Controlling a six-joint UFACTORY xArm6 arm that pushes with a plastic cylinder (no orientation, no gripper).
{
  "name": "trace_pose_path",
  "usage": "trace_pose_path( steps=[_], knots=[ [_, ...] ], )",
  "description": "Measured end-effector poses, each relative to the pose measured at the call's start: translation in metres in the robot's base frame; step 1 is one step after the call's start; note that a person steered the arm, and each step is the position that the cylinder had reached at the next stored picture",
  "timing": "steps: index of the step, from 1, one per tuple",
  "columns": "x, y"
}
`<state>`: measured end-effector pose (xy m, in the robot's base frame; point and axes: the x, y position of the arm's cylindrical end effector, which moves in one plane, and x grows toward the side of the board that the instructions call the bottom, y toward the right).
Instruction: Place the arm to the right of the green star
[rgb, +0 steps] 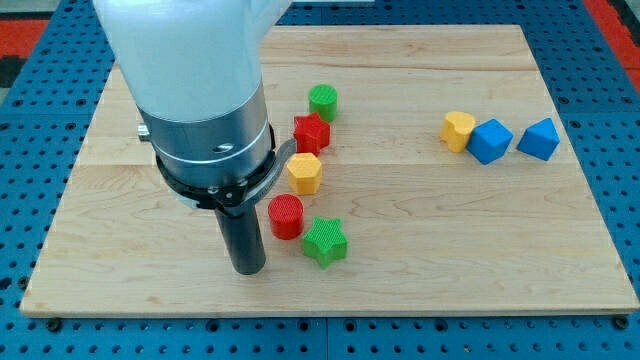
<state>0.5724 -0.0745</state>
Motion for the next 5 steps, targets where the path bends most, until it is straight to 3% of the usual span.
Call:
trace_pose_path(
  steps=[1,5],
  knots=[
    [-0.039,0.000],
    [-0.040,0.027]
  ],
)
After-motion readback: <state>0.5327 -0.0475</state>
